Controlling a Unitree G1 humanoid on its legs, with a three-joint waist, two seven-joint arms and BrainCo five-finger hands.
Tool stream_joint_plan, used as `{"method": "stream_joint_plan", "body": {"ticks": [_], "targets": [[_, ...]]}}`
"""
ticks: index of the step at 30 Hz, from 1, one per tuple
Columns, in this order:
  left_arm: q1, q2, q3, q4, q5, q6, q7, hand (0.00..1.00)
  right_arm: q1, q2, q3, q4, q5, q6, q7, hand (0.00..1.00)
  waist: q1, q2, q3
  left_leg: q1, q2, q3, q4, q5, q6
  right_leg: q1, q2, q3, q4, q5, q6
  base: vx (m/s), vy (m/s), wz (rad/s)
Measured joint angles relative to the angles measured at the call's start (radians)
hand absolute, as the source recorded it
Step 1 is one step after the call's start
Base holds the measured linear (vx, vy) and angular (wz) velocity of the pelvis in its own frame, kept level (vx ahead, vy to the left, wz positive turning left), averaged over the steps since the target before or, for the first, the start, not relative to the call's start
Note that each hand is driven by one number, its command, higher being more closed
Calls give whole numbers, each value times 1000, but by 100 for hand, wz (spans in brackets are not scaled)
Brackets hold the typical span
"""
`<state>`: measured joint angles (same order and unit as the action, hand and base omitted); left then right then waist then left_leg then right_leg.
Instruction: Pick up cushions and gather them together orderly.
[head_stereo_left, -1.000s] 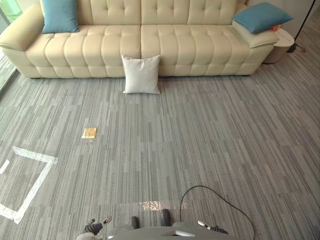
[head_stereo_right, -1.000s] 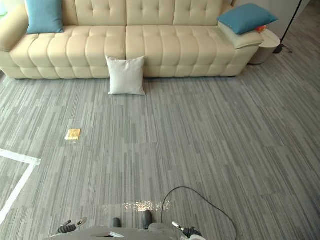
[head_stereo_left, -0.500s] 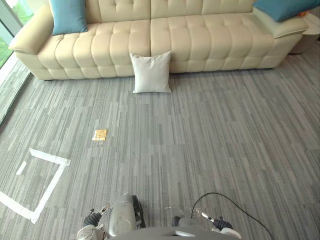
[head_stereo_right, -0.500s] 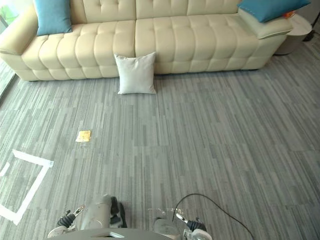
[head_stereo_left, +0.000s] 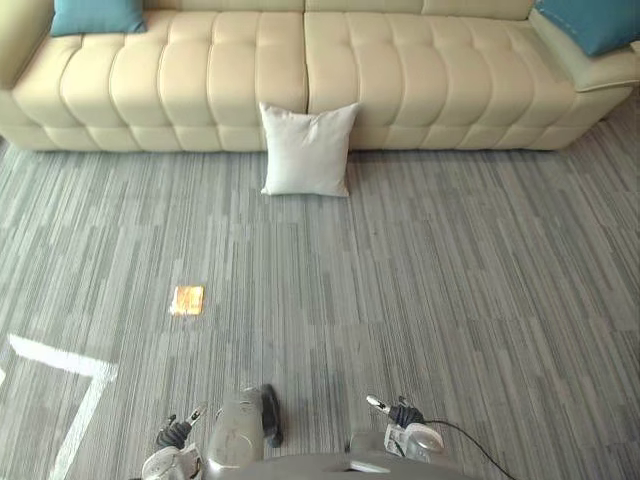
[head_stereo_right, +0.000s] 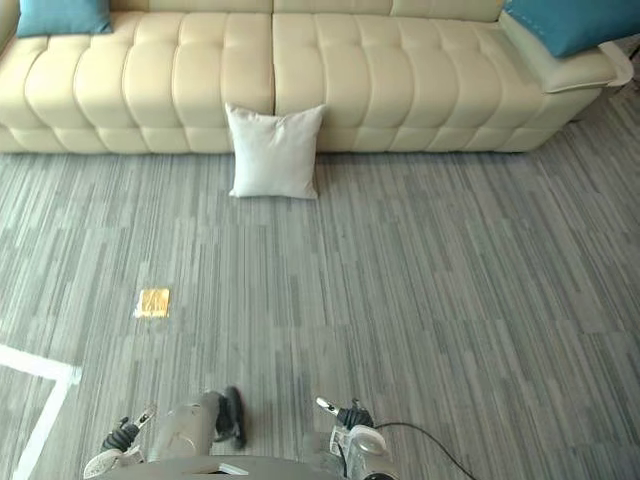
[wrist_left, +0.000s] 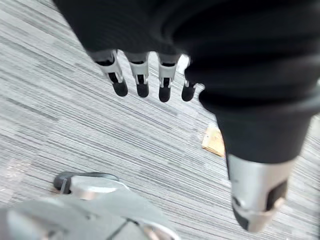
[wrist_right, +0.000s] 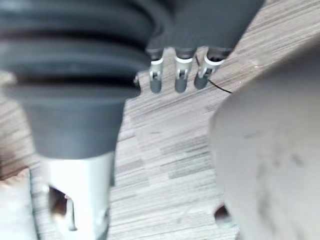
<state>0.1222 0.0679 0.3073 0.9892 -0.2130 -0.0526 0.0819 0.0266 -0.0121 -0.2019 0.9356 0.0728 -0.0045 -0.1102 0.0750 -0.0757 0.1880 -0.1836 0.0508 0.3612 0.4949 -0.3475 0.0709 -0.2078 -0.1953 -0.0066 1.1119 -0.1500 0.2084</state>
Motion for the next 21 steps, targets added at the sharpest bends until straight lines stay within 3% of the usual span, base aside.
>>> {"method": "stream_joint_plan", "body": {"ticks": [1, 2, 4, 6, 7, 8, 9, 10, 11, 12, 14, 16, 17, 18, 20, 21], "targets": [[-5, -8, 0, -2, 0, 0, 0, 0, 7, -4, 0, -30, 0, -1, 1, 0, -5, 14, 8, 69, 8, 0, -35, -13, -4, -41, 7, -40, 48, -32, -67, 382, -79, -9], [-12, -18, 0, -15, 0, 0, -1, 0, 11, -9, 3, -63, 0, -2, 1, 0, -18, 39, 19, 145, 21, -3, -79, -26, -23, -103, 13, -87, 53, -62, -100, 391, -97, -6], [-17, -24, -5, -24, 1, -2, -1, 0, 16, -11, 7, -99, 1, -8, 1, 0, -37, 44, 19, 239, 47, -4, -127, -43, -57, -213, 21, -146, -30, -102, -123, 407, -155, 3], [-36, -37, -7, -19, 2, -1, -2, 0, 22, -16, 9, -101, 6, -19, 1, 0, -47, 43, 20, 300, 63, -8, -170, -51, -82, -282, 32, -185, -211, -96, -130, 439, -220, 15], [-47, -51, -15, -15, 2, -1, -1, 0, 21, -22, 7, -103, 9, -20, 1, 0, -53, 44, 20, 338, 67, -12, -202, -50, -102, -300, 47, -196, -354, -74, -142, 531, -275, 40], [-56, -48, -38, -13, 22, -1, -2, 0, 23, -22, 8, -103, 13, -20, 1, 0, -66, 40, 19, 394, 64, -43, -249, -55, -118, -290, 76, -174, -628, 53, -153, 564, -294, 50], [-58, -49, -40, -7, 25, 0, -2, 0, 24, -24, 7, -104, 20, -21, 2, 0, -72, 39, 18, 414, 61, -68, -258, -57, -128, -271, 84, -162, -654, 165, -171, 616, -269, 52], [-92, -69, -49, 16, 35, 2, -4, 0, 0, -44, 5, -97, 17, -21, 2, 0, -68, 84, 25, 426, 84, -141, -282, -32, -122, -245, 110, -182, -650, 184, -232, 569, -241, 28], [-108, -88, -53, 15, 53, 1, -7, 0, -13, -49, 2, -95, 13, -20, 1, 0, -62, 87, 33, 416, 56, -194, -299, -5, -127, -252, 100, -168, -620, 149, -238, 589, -251, 23], [-115, -108, -50, 10, 70, -7, -7, 0, -10, -46, -11, -94, 20, -20, 2, 0, -68, 96, 38, 412, 32, -233, -322, 65, -135, -244, 89, -167, -567, 91, -248, 477, -232, 14], [-117, -114, -52, 10, 86, -9, -8, 0, -8, -40, -2, -94, 17, -18, 3, 0, -81, 112, 31, 423, 63, -241, -236, 87, -152, -193, 95, -190, -529, 7, -250, 430, -181, 26], [-121, -129, -49, 1, 90, -9, -11, 0, 0, -39, 2, -94, 12, -12, 2, 0, -89, 122, 28, 349, 99, -278, -31, 115, -198, -126, 106, -228, -552, -35, -249, 366, -141, 44], [-124, -141, -32, -11, 90, -8, -15, 0, 5, -42, 1, -94, 10, -11, 1, 0, -90, 130, 29, 250, 136, -292, 189, 203, -264, -67, 121, -247, -588, -49, -251, 388, -129, 29], [-121, -147, -24, -27, 89, -8, -21, 0, 13, -47, 2, -93, 10, -9, -1, 0, -76, 141, 32, 178, 182, -280, 370, 244, -281, -6, 137, -256, -628, -55, -259, 296, -67, 10], [-115, -144, -20, -41, 89, -8, -22, 0, 21, -47, 1, -92, 11, -9, -2, 0, -71, 148, 35, 101, 240, -200, 516, 208, -238, 82, 153, -255, -682, -71, -268, 288, 5, -10], [-114, -145, -13, -47, 88, -8, -22, 0, 31, -47, 1, -92, 12, -8, -2, 0, -71, 142, 38, 54, 253, -152, 533, 173, -199, 138, 153, -250, -721, -81, -258, 302, 33, -3]]}}
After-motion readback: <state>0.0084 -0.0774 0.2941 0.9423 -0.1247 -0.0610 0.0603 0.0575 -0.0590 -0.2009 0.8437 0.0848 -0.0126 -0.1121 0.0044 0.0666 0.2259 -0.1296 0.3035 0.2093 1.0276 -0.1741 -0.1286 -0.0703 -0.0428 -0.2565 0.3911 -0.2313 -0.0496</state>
